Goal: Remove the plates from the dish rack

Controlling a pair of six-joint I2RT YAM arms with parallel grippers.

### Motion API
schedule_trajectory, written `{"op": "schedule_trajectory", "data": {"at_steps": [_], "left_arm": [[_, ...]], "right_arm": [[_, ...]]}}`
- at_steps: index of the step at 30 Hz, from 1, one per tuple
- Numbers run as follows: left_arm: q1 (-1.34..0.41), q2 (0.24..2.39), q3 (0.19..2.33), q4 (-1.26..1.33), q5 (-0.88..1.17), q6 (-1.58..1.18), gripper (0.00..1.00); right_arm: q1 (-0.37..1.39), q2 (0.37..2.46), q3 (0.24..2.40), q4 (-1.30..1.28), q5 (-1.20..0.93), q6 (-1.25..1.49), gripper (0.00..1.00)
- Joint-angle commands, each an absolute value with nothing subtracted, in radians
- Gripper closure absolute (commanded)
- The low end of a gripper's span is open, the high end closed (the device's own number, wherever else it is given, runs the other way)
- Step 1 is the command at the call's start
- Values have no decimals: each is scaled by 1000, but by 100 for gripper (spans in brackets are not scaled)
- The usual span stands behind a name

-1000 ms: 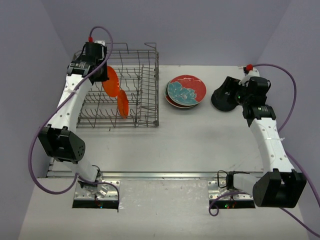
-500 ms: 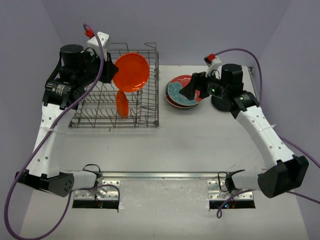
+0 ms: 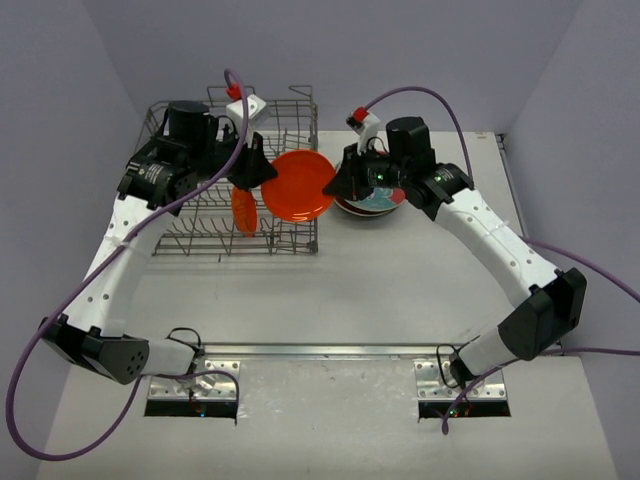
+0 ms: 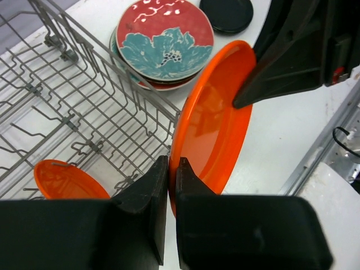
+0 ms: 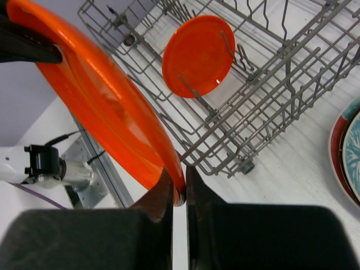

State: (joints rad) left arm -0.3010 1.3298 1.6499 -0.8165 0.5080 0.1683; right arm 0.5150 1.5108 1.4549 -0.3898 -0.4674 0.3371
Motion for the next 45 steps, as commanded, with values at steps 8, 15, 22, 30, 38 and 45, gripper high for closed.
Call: {"op": "schedule_trajectory", "data": {"at_steps": [8, 15, 22, 30, 38, 45], "left_arm": [[-308, 1319, 1621, -714, 221, 75, 7], [-307, 1325, 1597, -669, 78, 38, 1], [-307, 1340, 1588, -646, 46, 15, 0], [-307, 1351, 1569, -641, 34, 18, 0], [-307, 1360, 1555, -629, 26, 22, 0], [-307, 1359, 1542, -624, 12, 25, 0]], "right_arm": [[287, 1379, 1303, -345, -382, 489, 100], [-226, 1305, 1053, -316, -523, 730, 100], [-424, 1491, 1017, -303, -466, 906, 100], [-436, 1740, 1082, -164, -421, 1063, 100], [-436, 1920, 1173, -111, -448, 1098, 100], [-434, 1971, 1202, -116, -561, 1097, 49]]}}
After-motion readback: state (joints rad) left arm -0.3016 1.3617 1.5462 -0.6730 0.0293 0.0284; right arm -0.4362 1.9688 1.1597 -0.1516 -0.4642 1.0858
